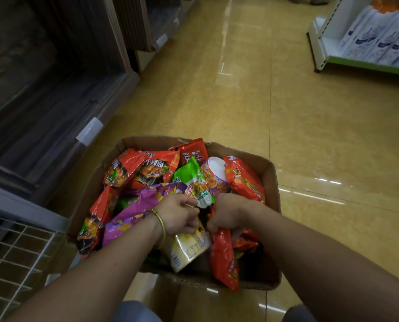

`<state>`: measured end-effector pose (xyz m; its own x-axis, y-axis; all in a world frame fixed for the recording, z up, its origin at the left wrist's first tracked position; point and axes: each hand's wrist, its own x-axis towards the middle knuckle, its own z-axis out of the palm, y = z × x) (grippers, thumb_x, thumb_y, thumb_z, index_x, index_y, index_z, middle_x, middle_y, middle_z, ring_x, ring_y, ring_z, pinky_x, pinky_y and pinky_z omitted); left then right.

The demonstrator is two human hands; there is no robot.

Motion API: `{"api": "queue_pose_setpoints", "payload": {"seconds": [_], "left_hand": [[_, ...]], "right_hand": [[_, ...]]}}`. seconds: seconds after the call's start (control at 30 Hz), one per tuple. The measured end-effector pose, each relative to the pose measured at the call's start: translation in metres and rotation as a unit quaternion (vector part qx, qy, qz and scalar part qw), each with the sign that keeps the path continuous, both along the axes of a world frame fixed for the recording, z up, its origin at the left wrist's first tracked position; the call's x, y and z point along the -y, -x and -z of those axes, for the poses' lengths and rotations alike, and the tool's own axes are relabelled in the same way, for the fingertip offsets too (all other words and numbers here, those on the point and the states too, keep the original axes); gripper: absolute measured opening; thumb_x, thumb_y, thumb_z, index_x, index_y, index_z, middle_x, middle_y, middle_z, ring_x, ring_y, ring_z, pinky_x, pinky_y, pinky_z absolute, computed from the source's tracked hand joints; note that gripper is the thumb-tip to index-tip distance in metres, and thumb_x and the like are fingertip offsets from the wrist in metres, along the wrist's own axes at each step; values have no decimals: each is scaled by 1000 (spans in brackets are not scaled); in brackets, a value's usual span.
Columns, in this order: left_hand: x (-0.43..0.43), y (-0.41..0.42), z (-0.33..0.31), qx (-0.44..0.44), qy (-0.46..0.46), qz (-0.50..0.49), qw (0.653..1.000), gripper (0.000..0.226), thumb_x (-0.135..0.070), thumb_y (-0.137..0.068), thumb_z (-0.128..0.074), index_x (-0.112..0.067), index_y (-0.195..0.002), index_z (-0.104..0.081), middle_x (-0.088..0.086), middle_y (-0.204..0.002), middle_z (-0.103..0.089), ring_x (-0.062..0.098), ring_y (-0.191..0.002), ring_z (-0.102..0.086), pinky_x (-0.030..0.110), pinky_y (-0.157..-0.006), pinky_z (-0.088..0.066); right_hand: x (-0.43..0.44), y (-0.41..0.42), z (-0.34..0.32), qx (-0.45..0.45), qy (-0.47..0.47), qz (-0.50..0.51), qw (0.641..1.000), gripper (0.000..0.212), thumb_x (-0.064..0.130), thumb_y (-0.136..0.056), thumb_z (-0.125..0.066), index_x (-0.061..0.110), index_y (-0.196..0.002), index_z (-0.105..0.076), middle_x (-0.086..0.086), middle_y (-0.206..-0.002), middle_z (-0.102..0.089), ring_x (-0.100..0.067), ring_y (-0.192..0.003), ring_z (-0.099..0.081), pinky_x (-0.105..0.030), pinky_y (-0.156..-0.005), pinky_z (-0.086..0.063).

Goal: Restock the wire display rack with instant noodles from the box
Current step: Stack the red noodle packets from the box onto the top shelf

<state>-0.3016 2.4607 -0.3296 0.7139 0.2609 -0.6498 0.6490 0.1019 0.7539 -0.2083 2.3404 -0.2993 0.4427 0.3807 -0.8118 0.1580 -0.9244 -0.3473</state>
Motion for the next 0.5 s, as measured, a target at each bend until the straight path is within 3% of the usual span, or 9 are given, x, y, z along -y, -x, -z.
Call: {"api": "queue_pose_setpoints", "payload": {"seconds": [0.07, 0.23, 0.37, 0.5], "left_hand": [[-2, -1, -1, 0, 11, -23, 1000, 24, -3, -93, -62, 1, -117, -58, 13, -76, -62, 17, -63, -65, 28, -56, -59], [-7, -2, -7, 44, 85, -56, 994, 37, -9, -91, -66, 6, -122, -56, 4, -68, -56, 11, -56, -54, 19, -52, -49], [-10, -3, -23, 60, 140, -62, 986, 55, -36, -76, -76, -15, -124, -59, 5, -105, -71, 23, -95, -68, 37, -87, -55], [-17, 3, -37, 50, 216, -59, 973, 45, -29, -78, -75, -16, -119, -61, 12, -109, -74, 30, -96, -72, 45, -76, -59]], "right_hand": [[3, -10, -13, 9, -17, 4, 1000, 26, 13, -75, -77, -1, -92, -64, -19, -89, -69, -36, -70, -74, -45, -57, -62], [14, -37, -52, -32, -81, 33, 996, 27, 15, -80, -72, 13, -108, -72, -7, -89, -73, -18, -71, -74, -30, -54, -59], [26, -53, -69, -100, -176, 106, 974, 29, 7, -85, -64, 20, -110, -72, -7, -100, -73, -22, -87, -73, -34, -63, -59], [35, -58, -67, -197, -280, 214, 915, 37, -3, -88, -52, 16, -116, -67, -16, -110, -69, -31, -97, -69, -30, -53, -56]]}}
